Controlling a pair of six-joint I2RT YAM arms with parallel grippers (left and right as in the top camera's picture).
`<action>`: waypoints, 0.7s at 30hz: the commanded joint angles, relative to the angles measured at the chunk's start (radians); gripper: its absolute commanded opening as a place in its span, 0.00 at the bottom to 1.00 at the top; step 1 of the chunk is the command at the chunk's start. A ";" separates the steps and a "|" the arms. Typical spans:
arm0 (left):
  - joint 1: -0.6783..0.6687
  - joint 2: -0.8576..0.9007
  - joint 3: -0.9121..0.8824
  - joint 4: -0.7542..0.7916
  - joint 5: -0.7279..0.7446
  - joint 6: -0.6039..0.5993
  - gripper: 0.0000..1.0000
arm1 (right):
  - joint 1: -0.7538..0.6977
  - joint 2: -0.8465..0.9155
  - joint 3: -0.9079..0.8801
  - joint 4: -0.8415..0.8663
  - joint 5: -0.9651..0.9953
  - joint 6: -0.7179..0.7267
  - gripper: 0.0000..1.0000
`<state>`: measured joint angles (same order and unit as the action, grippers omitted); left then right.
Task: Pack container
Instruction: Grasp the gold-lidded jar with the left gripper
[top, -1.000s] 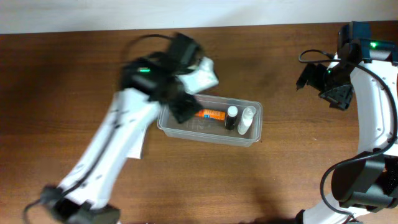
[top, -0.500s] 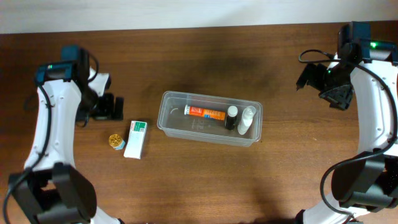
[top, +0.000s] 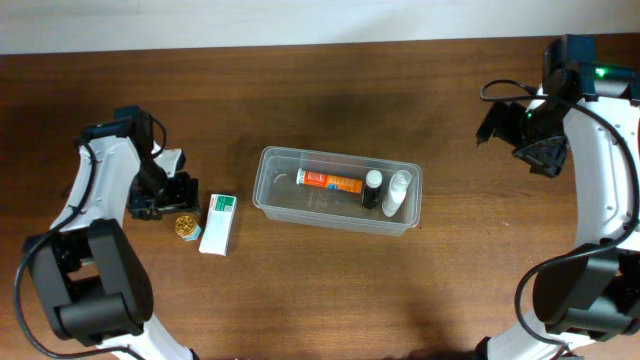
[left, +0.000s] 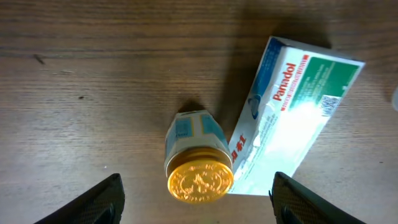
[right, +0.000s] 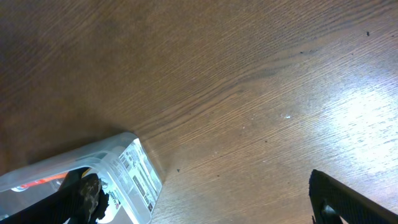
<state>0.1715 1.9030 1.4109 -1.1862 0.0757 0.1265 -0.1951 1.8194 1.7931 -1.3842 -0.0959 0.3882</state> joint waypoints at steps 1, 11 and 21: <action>0.000 0.029 -0.033 0.013 0.010 -0.002 0.73 | -0.003 -0.004 0.000 0.000 -0.002 -0.007 0.98; 0.000 0.074 -0.054 0.016 0.010 -0.002 0.65 | -0.003 -0.004 0.000 0.000 -0.002 -0.007 0.99; 0.000 0.077 -0.055 0.023 0.011 -0.002 0.34 | -0.003 -0.004 0.000 0.000 -0.002 -0.007 0.99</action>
<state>0.1715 1.9713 1.3632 -1.1625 0.0772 0.1226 -0.1951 1.8194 1.7931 -1.3842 -0.0959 0.3882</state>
